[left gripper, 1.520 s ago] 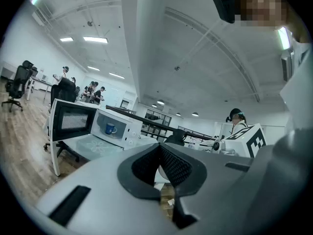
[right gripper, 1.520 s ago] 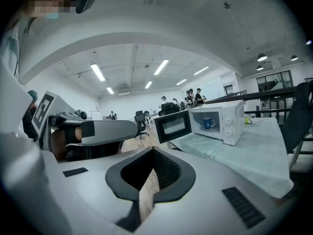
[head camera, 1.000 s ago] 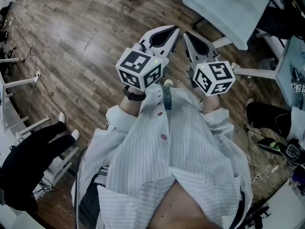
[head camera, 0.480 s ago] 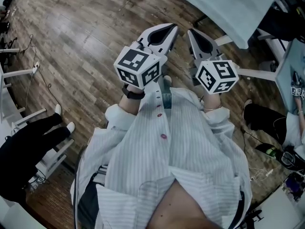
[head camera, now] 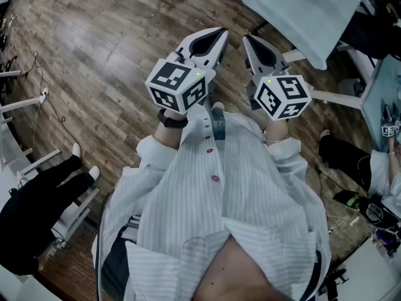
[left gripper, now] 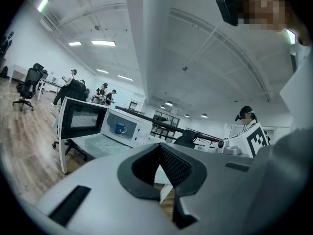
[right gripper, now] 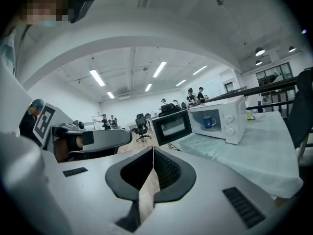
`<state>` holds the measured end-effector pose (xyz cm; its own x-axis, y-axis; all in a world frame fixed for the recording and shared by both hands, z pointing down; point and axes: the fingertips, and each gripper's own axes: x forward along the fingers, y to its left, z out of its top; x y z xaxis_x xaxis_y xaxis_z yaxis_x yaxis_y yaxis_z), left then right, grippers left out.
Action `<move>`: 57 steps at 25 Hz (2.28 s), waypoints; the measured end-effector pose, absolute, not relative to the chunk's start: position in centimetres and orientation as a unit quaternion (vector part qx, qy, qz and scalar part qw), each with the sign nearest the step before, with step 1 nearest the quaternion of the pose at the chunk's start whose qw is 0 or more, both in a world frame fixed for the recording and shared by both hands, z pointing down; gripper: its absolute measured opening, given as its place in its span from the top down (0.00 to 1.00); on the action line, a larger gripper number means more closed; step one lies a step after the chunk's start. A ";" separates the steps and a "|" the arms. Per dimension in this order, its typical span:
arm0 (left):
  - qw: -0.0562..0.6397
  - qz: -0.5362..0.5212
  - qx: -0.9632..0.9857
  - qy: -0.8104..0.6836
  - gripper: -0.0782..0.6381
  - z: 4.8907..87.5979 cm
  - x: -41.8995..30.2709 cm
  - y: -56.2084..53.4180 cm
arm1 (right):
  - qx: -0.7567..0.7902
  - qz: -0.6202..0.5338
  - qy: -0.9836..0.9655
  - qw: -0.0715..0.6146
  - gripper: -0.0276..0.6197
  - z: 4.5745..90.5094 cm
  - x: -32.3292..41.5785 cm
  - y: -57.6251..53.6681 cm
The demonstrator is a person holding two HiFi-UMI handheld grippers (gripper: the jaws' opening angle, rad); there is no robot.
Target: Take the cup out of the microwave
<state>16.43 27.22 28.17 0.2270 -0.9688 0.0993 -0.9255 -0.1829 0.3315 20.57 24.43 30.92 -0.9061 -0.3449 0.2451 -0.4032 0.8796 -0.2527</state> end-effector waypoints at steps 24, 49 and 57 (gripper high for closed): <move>0.148 -0.048 0.808 -0.569 0.88 27.1 -1.9 13.9 | 0.250 0.144 -0.953 0.090 0.91 30.7 2.4 12.0; 0.186 -0.057 0.789 -0.583 0.88 30.3 -9.8 10.0 | 0.249 0.181 -0.943 0.131 0.91 34.7 -4.4 7.4; 0.193 -0.040 0.802 -0.563 0.88 31.2 -9.6 4.3 | 0.259 0.200 -0.936 0.133 0.91 36.0 -5.3 2.3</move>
